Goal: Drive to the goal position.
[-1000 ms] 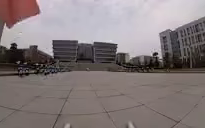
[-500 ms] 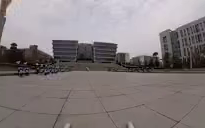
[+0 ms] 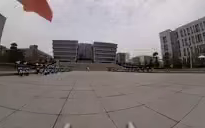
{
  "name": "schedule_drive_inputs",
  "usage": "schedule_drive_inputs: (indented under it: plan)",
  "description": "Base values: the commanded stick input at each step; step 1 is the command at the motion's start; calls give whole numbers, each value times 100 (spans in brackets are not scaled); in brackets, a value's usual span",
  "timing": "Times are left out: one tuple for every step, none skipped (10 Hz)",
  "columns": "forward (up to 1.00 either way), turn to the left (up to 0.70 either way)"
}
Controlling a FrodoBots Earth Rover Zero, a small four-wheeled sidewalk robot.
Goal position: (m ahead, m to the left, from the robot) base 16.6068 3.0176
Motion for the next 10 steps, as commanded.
schedule_drive_inputs:
  plan:
    - [85,0]
    - [85,0]
    - [85,2]
    - [85,6]
    - [85,10]
    - [85,14]
    - [85,17]
    - [85,21]
    - [85,17]
    - [85,7]
